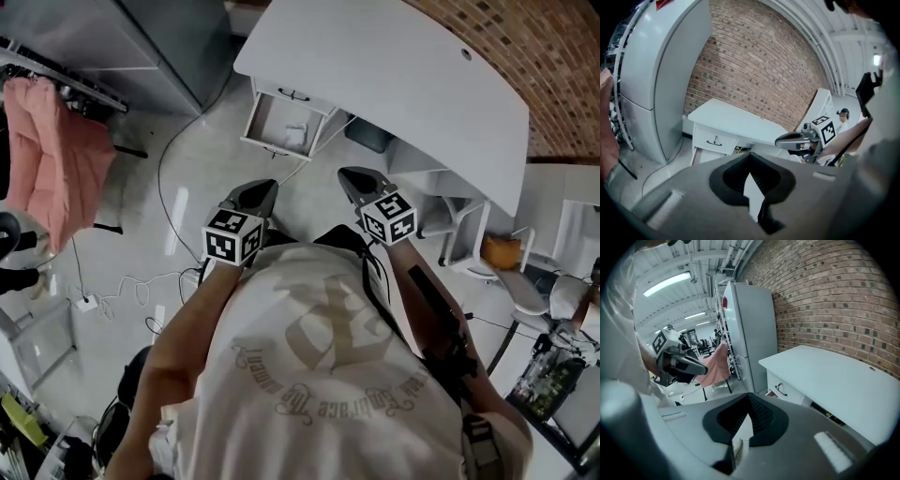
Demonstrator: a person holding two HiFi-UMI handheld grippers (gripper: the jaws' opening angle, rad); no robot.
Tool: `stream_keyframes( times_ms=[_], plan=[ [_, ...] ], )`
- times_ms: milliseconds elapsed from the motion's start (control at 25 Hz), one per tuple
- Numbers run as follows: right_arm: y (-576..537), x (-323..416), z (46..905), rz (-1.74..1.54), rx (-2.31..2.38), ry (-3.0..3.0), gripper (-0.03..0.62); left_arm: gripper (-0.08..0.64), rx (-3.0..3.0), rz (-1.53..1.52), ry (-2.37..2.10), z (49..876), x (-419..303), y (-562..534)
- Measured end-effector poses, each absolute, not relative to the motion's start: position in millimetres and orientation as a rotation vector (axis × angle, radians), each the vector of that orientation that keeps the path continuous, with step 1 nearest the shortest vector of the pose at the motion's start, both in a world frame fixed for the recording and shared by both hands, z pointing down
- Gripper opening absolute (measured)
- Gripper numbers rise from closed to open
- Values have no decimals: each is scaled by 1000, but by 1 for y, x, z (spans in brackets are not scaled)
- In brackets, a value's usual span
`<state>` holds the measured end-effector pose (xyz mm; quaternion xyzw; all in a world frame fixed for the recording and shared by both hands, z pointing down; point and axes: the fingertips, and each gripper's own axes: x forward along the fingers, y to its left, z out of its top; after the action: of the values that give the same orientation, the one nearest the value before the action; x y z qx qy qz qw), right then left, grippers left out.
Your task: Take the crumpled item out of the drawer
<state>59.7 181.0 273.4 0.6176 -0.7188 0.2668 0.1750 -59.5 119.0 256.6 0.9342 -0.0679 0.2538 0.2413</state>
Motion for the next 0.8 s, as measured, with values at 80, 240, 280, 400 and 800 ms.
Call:
stream_keyframes(
  times_ms=[80, 240, 280, 400, 800],
  plan=[
    [162, 56, 278, 763, 1730, -2023, 8, 3, 2538, 682, -217, 260, -71, 98],
    [131, 49, 279, 748, 1675, -2020, 8, 3, 2498, 636, -290, 259, -91, 71],
    [127, 46, 277, 736, 1656, -2025, 8, 3, 2487, 620, -305, 257, -95, 69],
    [111, 41, 278, 719, 1598, -2035, 8, 3, 2450, 589, -335, 258, -105, 64],
    [69, 41, 316, 765, 1441, -2088, 8, 3, 2365, 620, -446, 289, -103, 41]
  ],
)
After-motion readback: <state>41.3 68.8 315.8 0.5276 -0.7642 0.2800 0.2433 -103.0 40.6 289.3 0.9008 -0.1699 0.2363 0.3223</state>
